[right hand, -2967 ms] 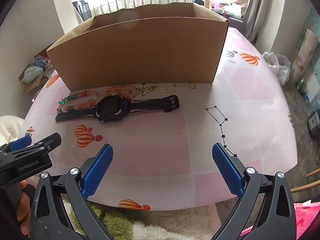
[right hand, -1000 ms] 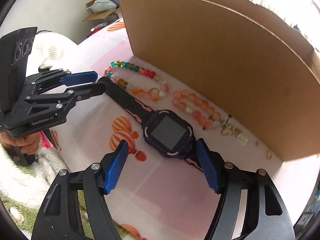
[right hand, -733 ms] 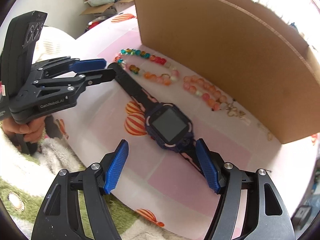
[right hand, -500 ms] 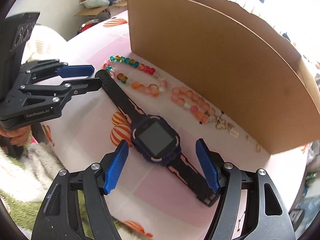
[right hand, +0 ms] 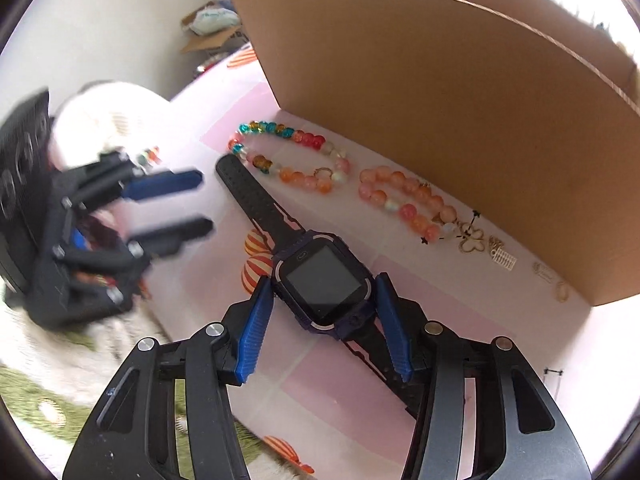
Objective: Organize jewelry
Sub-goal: 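Grasp the watch body with the right tool while the left tool grips the strap, then lift the smartwatch with both tools and carry it over the box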
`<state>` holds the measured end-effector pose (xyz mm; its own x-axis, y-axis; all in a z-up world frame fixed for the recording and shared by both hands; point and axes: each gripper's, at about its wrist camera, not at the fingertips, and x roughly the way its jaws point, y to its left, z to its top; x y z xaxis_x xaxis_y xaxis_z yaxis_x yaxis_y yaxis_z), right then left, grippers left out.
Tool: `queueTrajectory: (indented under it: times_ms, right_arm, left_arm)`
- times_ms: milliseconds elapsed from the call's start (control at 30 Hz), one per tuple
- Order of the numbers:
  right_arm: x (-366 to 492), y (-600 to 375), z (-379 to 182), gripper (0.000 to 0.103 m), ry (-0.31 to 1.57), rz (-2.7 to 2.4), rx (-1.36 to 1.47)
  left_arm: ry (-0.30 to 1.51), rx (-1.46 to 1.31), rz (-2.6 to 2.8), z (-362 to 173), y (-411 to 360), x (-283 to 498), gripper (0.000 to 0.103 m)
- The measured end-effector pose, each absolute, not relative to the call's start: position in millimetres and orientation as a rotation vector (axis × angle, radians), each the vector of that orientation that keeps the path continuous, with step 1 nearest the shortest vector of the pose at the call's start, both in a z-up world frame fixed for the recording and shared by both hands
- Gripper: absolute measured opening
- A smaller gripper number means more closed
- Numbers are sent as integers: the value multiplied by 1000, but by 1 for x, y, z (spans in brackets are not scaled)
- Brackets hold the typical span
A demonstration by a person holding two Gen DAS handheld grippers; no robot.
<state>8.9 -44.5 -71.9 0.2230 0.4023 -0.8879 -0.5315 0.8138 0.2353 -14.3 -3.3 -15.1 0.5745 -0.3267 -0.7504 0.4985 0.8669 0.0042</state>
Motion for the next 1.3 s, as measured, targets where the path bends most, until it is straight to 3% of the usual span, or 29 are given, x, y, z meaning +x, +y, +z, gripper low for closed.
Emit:
queueTrajectory:
  times_ms: [500, 600, 933, 1300]
  right_arm:
    - [30, -92, -79, 48, 1229, 885, 135]
    - [23, -107, -75, 48, 1210, 909, 157]
    - [-27, -104, -65, 48, 1004, 858, -86]
    - [-51, -114, -60, 48, 868, 836, -355]
  left_arm:
    - [808, 564, -370, -28, -68, -3, 37]
    - [840, 538, -350, -25, -67, 1, 17]
    - [882, 366, -285, -3, -57, 7, 8]
    - [674, 474, -323, 21, -80, -25, 7]
